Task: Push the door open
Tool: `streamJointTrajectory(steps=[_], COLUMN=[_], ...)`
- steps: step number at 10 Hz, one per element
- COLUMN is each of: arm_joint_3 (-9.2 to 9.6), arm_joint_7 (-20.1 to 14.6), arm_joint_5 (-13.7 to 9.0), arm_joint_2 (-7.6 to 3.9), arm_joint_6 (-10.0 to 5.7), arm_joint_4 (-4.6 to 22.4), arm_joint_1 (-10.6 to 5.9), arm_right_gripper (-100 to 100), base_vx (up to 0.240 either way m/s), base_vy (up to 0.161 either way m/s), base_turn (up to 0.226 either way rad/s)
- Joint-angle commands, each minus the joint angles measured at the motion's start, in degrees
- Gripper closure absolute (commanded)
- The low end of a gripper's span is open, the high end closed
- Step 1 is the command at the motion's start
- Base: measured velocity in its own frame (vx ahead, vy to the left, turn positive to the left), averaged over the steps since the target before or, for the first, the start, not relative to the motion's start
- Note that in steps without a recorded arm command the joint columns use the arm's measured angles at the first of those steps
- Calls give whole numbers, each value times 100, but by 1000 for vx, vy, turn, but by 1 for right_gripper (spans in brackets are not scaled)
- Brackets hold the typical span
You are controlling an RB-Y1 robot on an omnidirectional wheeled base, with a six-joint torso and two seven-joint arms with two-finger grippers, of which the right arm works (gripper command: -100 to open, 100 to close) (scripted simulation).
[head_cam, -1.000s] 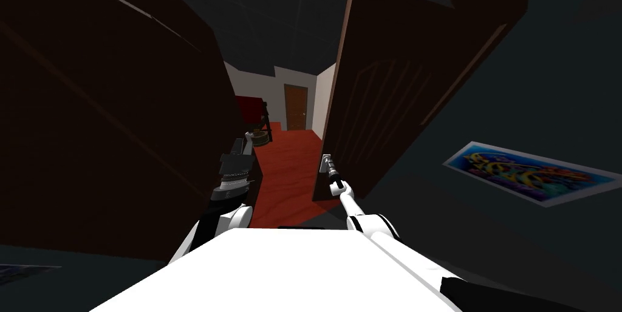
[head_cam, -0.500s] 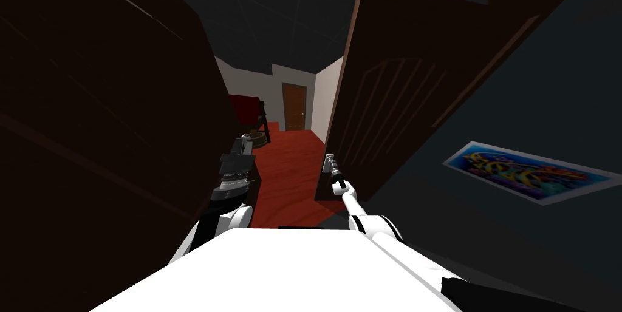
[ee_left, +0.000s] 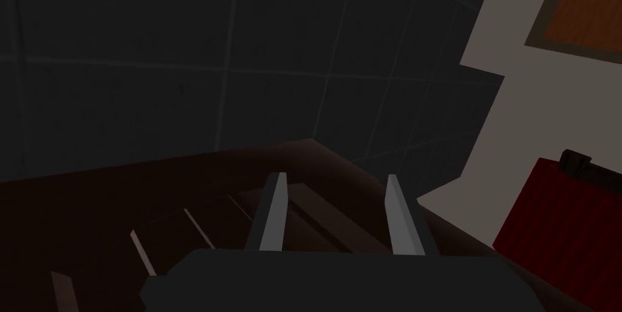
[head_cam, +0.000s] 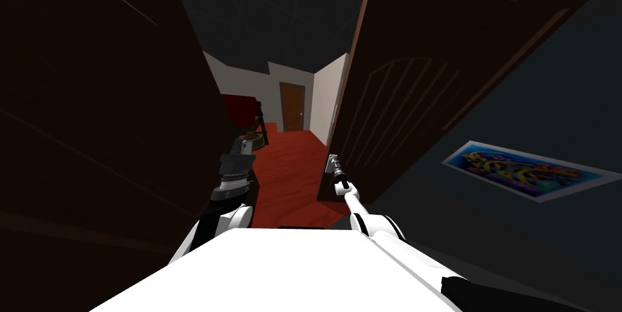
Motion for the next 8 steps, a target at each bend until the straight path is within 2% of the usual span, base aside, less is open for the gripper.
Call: streamJointTrajectory(steps=[1, 6, 8], arm_joint_3=[-112, -343, -365], arm_joint_7=[56, 182, 195], arm_joint_5=[-41, -140, -149], arm_joint_2=[-41, -109, -112], arm_joint_6=[87, 117, 99], arm_joint_4=[-150, -140, -59], arm_joint_1=[67, 96, 71], arm_right_gripper=[100, 100, 100], base_vx=[150, 171, 106], base_vy=[93, 120, 68], base_turn=[-40, -58, -37])
